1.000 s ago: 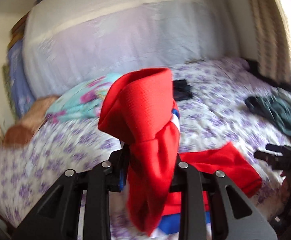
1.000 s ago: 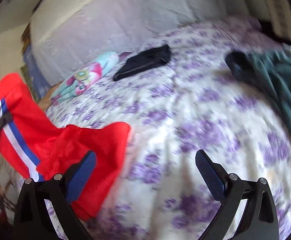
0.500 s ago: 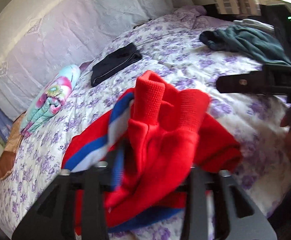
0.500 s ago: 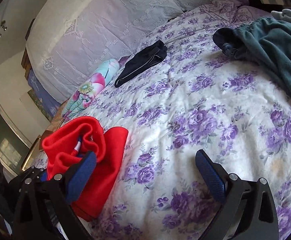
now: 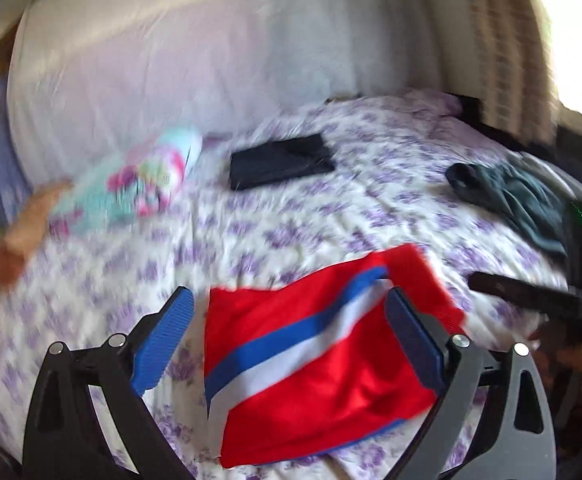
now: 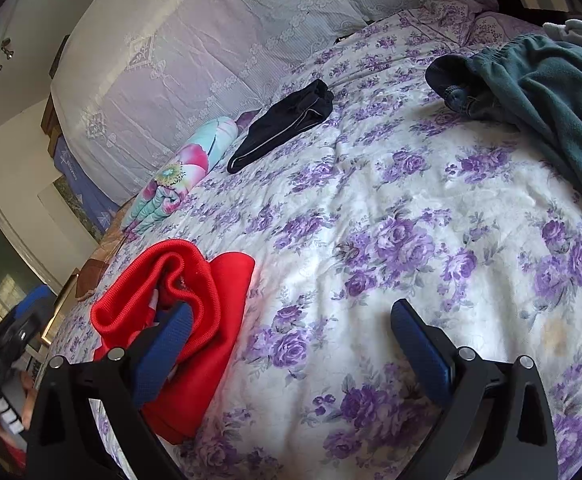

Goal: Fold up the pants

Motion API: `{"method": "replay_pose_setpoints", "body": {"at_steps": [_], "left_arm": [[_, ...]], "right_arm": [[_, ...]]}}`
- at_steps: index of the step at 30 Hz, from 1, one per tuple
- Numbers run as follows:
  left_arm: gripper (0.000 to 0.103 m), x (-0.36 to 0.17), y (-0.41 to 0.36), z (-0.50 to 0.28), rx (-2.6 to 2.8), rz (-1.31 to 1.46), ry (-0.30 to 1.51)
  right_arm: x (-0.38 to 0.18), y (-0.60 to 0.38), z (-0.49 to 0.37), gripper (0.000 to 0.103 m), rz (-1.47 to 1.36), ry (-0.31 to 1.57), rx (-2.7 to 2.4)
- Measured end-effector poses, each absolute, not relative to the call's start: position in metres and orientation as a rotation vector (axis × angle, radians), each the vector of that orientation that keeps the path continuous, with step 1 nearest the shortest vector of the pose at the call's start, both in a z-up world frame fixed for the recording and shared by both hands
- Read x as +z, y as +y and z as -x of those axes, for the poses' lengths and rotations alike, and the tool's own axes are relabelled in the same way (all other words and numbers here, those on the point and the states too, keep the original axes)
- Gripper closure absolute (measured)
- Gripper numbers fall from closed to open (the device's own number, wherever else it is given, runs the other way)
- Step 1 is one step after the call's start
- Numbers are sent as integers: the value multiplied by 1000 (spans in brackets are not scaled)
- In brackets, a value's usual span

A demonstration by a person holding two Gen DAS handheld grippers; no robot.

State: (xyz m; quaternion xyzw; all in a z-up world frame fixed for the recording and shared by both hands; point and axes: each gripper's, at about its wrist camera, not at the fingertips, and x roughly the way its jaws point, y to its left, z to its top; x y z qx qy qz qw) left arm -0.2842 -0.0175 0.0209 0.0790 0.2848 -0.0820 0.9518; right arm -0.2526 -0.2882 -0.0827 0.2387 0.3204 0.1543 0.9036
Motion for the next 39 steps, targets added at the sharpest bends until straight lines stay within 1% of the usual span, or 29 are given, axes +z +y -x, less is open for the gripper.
{"method": "replay_pose_setpoints", "body": {"at_steps": [3, 7, 8, 9, 14, 16, 18, 20, 23, 24, 26, 27, 29, 33, 36, 39], "left_arm": [[10, 0, -19, 274, -261, -104, 674], [8, -58, -51, 271, -308, -221, 785], [8, -65, -54, 273, -299, -232, 780], [8, -69, -56, 279, -278, -260, 728], [8, -64, -50, 278, -280, -215, 732], [8, -57, -44, 283, -283, -187, 720], [8, -48, -37, 289, -274, -174, 681], [8, -38, -26, 297, -241, -163, 631], [8, -36, -5, 291, -203, -123, 647], [8, -46, 3, 281, -181, -102, 701], [4, -67, 13, 266, -195, -49, 778], [4, -72, 19, 265, -209, -8, 772], [4, -72, 26, 266, -228, 37, 766], [4, -58, 41, 274, -237, 91, 717], [4, -47, 53, 275, -203, 106, 684], [4, -51, 66, 269, -167, 125, 703]], "right_arm": [[-83, -288, 253, 3, -495, 662, 320], [-81, -288, 253, 3, -494, 659, 313], [-78, -287, 253, 3, -490, 653, 299], [-75, -285, 253, 3, -478, 646, 285], [-32, -249, 245, 3, -368, 578, 358], [-19, -222, 241, 3, -276, 573, 387], [-20, -202, 235, 3, -171, 602, 378], [-35, -188, 225, 3, -58, 652, 304], [-59, -203, 212, 3, -90, 708, 290], [-66, -213, 204, 3, -166, 750, 322], [-73, -223, 199, 3, -244, 782, 364], [-74, -224, 199, 3, -255, 784, 371], [-68, -221, 207, 3, -242, 752, 364], [-36, -218, 240, 3, -172, 602, 343], [-30, -208, 248, 3, -114, 614, 357], [-50, -203, 249, 3, -58, 677, 336]]}}
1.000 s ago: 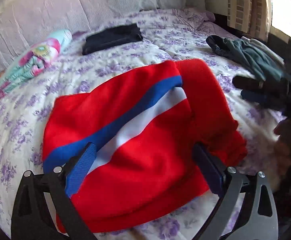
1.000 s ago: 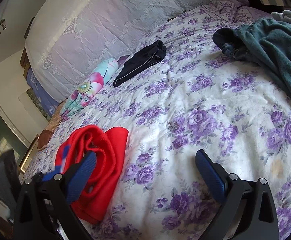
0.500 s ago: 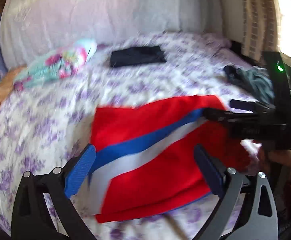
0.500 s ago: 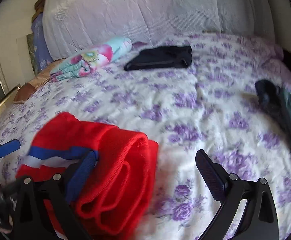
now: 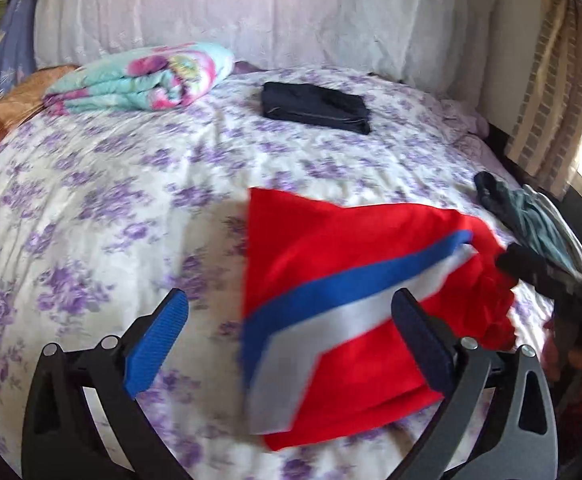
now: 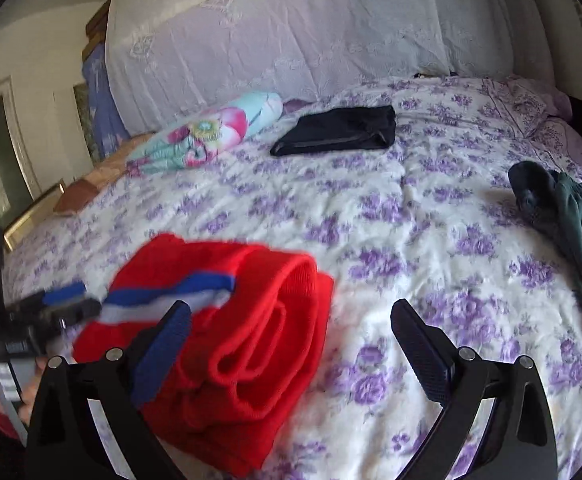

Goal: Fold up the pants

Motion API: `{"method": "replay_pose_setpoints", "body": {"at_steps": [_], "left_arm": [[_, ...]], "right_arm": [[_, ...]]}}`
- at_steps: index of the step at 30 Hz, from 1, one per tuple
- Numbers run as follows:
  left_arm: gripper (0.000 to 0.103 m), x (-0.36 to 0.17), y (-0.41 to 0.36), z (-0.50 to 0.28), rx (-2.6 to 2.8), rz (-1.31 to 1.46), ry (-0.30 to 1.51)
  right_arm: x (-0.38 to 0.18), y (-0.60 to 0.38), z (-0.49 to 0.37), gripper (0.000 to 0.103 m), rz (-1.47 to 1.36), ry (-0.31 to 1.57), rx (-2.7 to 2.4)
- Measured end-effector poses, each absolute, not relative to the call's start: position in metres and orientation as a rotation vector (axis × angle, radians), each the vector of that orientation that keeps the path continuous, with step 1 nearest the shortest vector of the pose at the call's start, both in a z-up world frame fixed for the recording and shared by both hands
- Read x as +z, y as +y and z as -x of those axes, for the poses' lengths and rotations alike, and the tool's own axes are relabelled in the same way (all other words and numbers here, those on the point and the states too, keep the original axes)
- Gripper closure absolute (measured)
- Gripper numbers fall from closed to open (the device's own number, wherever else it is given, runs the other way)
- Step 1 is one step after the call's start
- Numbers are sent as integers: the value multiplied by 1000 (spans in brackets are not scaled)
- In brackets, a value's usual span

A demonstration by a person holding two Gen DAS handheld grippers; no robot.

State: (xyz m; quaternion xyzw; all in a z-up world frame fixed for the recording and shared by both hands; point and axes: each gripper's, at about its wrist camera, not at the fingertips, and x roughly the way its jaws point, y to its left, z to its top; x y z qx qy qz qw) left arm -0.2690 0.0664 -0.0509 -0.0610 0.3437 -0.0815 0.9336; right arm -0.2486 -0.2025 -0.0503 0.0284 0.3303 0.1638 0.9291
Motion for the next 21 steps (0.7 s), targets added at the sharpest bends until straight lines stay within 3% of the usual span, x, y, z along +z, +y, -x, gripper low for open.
{"method": "replay_pose_setpoints", "body": {"at_steps": [4, 11, 21], "left_arm": [[4, -83, 77, 251, -163, 170, 786], [4, -84, 84, 250, -195, 222, 797], [4, -42, 93, 263, -109, 186, 709]], "right_arm": [[-83, -225, 230, 3, -252, 795, 393], [-83, -229, 236, 3, -278, 779, 431], [-35, -222, 261, 3, -238, 598, 456]]}}
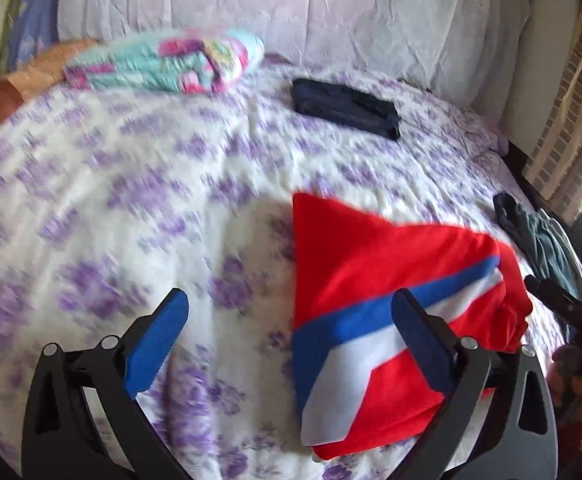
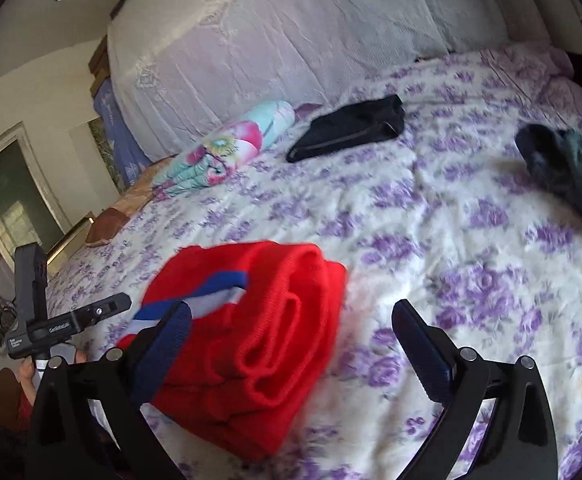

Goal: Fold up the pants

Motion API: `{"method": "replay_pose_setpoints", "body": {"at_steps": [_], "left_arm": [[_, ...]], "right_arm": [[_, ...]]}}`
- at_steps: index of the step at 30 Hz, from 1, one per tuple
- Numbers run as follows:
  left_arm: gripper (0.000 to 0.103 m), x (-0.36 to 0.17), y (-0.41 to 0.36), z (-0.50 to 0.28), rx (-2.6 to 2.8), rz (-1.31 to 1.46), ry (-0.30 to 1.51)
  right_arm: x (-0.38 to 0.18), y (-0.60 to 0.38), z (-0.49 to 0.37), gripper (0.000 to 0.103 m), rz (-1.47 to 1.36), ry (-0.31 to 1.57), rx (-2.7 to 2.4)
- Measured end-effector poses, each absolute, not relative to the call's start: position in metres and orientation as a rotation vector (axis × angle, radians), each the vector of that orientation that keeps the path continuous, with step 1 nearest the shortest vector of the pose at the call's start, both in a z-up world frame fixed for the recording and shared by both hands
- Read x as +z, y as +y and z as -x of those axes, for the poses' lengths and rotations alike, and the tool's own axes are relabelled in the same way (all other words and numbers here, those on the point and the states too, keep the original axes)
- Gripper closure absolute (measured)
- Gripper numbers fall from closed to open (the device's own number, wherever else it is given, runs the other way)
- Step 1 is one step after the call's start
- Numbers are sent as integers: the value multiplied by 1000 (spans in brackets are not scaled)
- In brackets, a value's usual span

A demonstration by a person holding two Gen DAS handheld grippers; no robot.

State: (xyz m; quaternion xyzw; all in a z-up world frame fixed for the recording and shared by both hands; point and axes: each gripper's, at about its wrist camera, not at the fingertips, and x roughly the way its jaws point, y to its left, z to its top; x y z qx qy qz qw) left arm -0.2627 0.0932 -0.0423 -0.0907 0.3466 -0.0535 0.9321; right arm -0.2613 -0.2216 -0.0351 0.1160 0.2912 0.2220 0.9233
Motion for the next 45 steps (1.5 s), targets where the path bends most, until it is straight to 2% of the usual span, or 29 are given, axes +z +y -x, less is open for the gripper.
{"method": "replay_pose_setpoints", "body": {"at_steps": [4, 9, 17, 26, 38, 42, 45], "left_arm": [[4, -31, 82, 276, -48, 113, 665], [4, -35, 69, 290, -28, 21, 667], [4, -35, 66, 294, -43, 10, 661], [4, -46, 73, 289, -47, 37, 694], [4, -60, 97, 269, -242, 278, 805], [4, -72, 110, 257, -297, 415, 864], [5, -74, 109, 254, -319, 419, 886]], "right_arm": [[-27, -214, 269, 3, -192, 562, 433], [-33, -225, 279, 3, -264, 571, 491], [-56, -246, 276, 3, -425, 663, 529], [-56, -256, 261, 3, -592, 690, 576], [-50, -243, 253, 3, -536, 731, 576], [-55, -243, 251, 3, -507, 771, 577], [-60, -247, 245, 3, -527, 815, 581]]}}
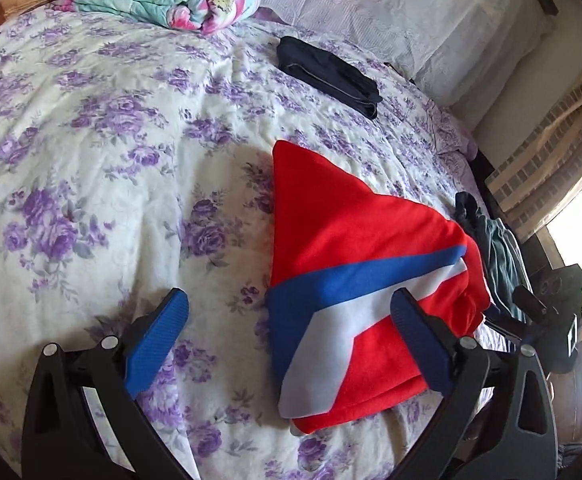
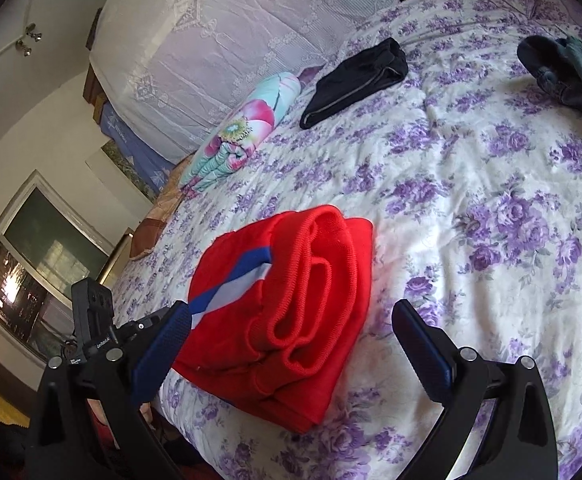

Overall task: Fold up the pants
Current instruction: 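Grasp the folded red bundle with the right tool and lift it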

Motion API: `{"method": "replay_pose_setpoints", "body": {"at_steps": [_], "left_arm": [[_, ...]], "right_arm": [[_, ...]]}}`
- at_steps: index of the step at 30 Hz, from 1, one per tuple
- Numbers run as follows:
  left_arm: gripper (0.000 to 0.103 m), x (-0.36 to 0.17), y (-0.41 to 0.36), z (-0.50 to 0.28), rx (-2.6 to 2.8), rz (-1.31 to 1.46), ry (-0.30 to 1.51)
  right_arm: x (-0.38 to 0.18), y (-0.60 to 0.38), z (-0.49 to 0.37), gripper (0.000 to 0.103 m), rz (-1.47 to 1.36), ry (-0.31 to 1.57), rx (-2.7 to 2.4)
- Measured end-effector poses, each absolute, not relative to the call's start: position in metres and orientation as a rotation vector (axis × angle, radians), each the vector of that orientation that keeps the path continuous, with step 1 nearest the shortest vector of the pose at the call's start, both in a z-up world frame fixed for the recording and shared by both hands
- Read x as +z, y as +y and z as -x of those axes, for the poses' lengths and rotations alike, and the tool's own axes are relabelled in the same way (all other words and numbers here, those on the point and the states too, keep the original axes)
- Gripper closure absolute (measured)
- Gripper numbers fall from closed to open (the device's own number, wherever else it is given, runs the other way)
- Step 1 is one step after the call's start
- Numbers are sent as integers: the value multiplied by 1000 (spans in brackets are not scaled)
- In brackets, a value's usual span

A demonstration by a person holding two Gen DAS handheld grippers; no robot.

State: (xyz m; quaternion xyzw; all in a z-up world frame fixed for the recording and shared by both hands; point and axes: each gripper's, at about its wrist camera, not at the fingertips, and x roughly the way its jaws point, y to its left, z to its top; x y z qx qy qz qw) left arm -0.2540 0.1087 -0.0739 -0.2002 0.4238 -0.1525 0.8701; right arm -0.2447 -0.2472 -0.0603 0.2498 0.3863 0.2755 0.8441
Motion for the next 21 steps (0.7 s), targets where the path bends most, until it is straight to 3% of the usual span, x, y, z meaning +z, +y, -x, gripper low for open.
{"method": "replay_pose_setpoints", "body": {"at_steps": [10, 21], "left_arm": [[5, -84, 84, 244, -438, 355, 967], [5, -86, 69, 234, -489, 316, 956]], "right_arm": [[-88, -261, 193, 3, -742, 1037, 617], [-88, -226, 162, 3, -646, 1081, 670]]}}
